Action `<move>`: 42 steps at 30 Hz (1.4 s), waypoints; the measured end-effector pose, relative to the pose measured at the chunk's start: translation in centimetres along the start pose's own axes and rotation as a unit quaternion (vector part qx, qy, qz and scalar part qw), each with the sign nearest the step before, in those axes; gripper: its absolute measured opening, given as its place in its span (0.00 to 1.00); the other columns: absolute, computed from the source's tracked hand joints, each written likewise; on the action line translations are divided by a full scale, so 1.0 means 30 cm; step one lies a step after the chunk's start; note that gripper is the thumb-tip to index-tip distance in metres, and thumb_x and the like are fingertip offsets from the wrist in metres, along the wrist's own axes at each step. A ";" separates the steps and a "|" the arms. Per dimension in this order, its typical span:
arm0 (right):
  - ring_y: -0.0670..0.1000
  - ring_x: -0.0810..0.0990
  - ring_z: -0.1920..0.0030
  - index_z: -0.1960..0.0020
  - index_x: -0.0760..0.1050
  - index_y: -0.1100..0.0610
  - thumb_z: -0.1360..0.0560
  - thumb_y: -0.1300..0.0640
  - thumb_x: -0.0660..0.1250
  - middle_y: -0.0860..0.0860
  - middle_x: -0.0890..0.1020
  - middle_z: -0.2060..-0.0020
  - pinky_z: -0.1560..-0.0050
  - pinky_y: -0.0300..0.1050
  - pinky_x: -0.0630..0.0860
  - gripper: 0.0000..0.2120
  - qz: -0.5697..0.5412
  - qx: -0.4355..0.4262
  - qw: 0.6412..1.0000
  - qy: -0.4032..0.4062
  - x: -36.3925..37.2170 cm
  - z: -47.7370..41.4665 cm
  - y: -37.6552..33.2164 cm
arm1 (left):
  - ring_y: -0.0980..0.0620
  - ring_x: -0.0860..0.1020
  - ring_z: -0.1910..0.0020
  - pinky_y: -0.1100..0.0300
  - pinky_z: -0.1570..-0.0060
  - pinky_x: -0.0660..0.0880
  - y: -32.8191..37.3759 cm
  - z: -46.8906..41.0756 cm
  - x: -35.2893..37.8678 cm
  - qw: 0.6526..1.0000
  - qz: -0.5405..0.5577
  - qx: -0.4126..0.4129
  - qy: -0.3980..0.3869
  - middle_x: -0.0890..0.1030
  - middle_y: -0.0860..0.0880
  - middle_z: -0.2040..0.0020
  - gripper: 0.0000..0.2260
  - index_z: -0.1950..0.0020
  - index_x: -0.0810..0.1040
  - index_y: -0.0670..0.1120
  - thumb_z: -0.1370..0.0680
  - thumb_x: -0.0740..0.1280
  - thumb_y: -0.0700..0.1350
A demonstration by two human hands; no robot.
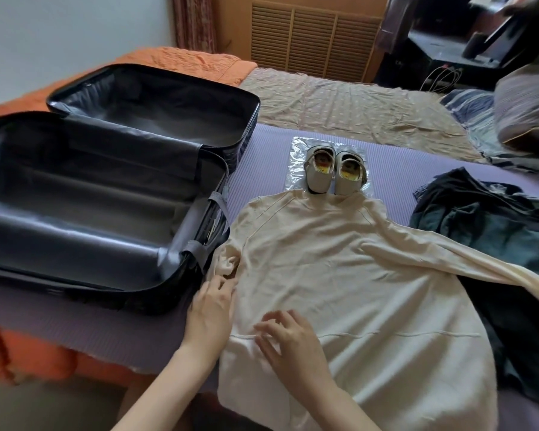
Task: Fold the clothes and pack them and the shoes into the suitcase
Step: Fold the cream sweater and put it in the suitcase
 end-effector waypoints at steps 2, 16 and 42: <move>0.44 0.74 0.57 0.59 0.80 0.46 0.29 0.49 0.62 0.42 0.79 0.57 0.60 0.38 0.74 0.07 0.005 -0.028 1.000 -0.002 -0.004 0.011 -0.002 | 0.47 0.77 0.59 0.54 0.59 0.78 0.000 0.018 0.006 0.999 0.031 -0.015 -0.011 0.78 0.49 0.59 0.14 0.44 0.80 0.44 0.29 0.73 0.40; 0.49 0.74 0.36 0.38 0.70 0.43 0.29 0.48 0.59 0.50 0.77 0.36 0.41 0.50 0.76 0.19 0.021 -0.024 0.999 -0.042 -0.084 0.164 0.115 | 0.45 0.70 0.36 0.49 0.38 0.71 0.086 0.076 0.001 0.997 0.036 0.072 0.019 0.74 0.45 0.36 0.23 0.36 0.75 0.47 0.29 0.70 0.34; 0.53 0.78 0.55 0.48 0.77 0.59 0.25 0.64 0.67 0.52 0.80 0.58 0.55 0.43 0.70 0.06 -0.115 0.454 0.850 0.242 -0.594 0.624 0.514 | 0.51 0.44 0.24 0.43 0.33 0.49 0.283 0.241 0.202 0.968 -0.115 0.154 -0.161 0.69 0.43 0.30 0.28 0.26 0.60 0.51 0.20 0.41 0.63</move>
Point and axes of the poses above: each hand's wrist, its own z-axis away from the middle knuckle, its own x-axis out of the palm, y = z × x, the point moved 2 cm from there along -z, towards the middle knuckle
